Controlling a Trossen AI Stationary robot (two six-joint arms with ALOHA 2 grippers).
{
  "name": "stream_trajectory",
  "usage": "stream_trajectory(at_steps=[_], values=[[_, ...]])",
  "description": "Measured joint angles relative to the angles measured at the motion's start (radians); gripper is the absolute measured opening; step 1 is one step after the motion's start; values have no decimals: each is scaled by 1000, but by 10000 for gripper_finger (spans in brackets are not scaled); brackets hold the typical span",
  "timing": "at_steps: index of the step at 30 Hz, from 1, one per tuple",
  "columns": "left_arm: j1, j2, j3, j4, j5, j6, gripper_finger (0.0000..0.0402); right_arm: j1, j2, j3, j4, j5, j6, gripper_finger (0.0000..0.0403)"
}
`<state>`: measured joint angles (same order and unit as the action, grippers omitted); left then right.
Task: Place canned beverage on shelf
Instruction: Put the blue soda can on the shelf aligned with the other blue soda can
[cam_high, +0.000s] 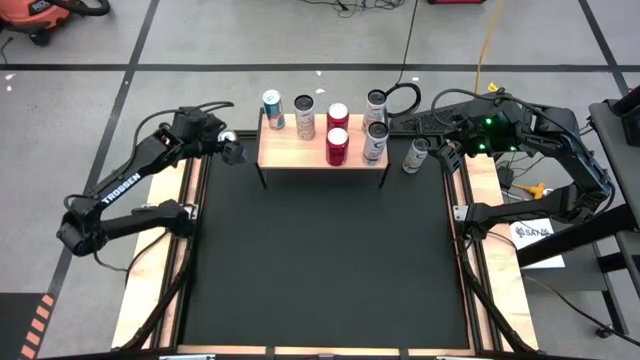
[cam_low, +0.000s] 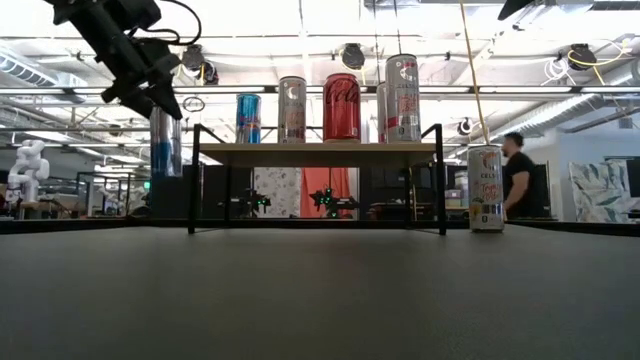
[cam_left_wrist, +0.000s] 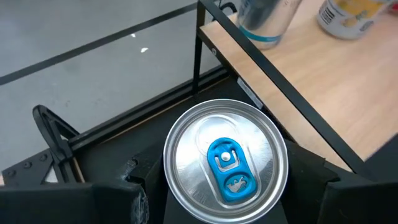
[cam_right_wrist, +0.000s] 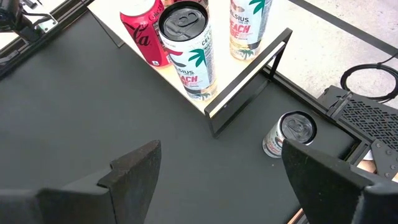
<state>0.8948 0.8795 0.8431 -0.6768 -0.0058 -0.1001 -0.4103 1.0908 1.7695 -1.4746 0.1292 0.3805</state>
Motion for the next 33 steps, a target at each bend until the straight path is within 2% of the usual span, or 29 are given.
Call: stream_trajectory(at_steps=[18,33], values=[[-91,0,67,-58,-49,-53,219,0,0,0,0,0,0,318],[-93,12,210,-177,-56,-54,219,0,0,0,0,0,0,318]])
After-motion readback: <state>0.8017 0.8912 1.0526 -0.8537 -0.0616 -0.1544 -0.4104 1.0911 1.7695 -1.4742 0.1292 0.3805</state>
